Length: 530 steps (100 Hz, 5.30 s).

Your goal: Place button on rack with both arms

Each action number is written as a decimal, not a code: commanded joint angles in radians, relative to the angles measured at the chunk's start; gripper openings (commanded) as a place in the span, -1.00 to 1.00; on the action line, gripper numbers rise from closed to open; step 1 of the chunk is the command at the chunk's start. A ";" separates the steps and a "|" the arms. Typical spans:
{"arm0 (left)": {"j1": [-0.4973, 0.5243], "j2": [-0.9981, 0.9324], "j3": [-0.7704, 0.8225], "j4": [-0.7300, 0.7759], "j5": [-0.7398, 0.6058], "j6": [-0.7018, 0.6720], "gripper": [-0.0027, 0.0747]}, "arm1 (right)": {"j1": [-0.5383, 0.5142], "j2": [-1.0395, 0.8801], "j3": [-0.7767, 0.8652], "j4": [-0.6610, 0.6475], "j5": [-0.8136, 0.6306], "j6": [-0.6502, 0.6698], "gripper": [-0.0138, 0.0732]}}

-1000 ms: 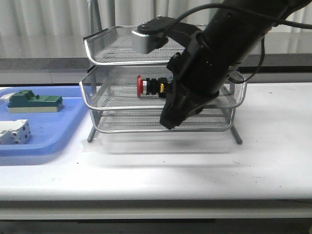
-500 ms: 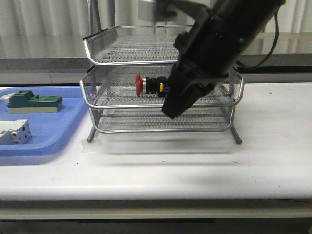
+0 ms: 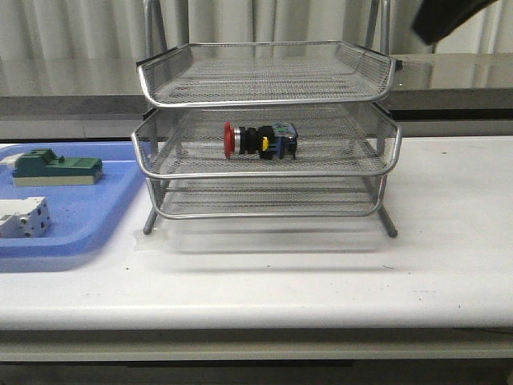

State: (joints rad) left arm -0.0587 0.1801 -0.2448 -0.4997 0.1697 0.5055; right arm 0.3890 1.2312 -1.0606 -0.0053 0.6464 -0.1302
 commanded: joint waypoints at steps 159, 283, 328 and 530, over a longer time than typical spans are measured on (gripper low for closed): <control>0.001 0.009 -0.026 -0.015 -0.077 -0.007 -0.98 | -0.086 -0.897 0.526 -0.354 -0.123 0.490 -0.82; 0.001 0.009 -0.026 -0.015 -0.077 -0.007 -0.98 | -0.344 -1.262 1.073 -0.006 -0.617 0.196 -0.82; 0.001 0.009 -0.026 -0.015 -0.077 -0.007 -0.98 | -0.344 -1.262 1.073 -0.006 -0.606 0.196 -0.82; -0.053 -0.217 0.293 0.538 -0.209 -0.608 -0.98 | -0.344 -1.262 1.073 -0.006 -0.606 0.196 -0.82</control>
State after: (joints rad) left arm -0.0962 -0.0057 0.0012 0.0329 0.0537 -0.0904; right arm 0.0514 -0.0106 0.0266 -0.0166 0.1210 0.0734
